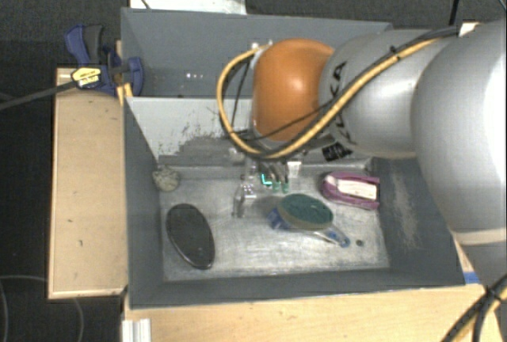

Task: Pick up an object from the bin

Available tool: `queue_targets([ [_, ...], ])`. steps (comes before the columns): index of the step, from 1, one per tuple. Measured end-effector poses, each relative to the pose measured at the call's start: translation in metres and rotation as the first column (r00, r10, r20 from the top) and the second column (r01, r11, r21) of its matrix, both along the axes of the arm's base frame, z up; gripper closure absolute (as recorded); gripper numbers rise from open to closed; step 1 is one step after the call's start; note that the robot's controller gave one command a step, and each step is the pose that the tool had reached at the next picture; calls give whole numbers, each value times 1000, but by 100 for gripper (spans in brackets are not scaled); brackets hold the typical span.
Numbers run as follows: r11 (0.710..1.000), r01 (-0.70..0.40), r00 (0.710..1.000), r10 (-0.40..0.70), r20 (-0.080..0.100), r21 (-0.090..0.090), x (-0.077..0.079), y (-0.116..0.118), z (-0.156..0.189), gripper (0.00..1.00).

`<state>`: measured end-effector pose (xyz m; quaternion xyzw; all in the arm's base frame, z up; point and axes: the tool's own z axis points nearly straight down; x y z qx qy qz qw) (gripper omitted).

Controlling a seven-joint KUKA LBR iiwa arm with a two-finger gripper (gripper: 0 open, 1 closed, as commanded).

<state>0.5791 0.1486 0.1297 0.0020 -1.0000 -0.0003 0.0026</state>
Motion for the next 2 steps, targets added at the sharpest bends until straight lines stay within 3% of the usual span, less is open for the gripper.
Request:
queue_targets([
  [1,980,-200,980,200,5,-2,-1,-44,-25,0],
  [2,880,-476,880,476,5,-2,3,-101,-24,0],
])
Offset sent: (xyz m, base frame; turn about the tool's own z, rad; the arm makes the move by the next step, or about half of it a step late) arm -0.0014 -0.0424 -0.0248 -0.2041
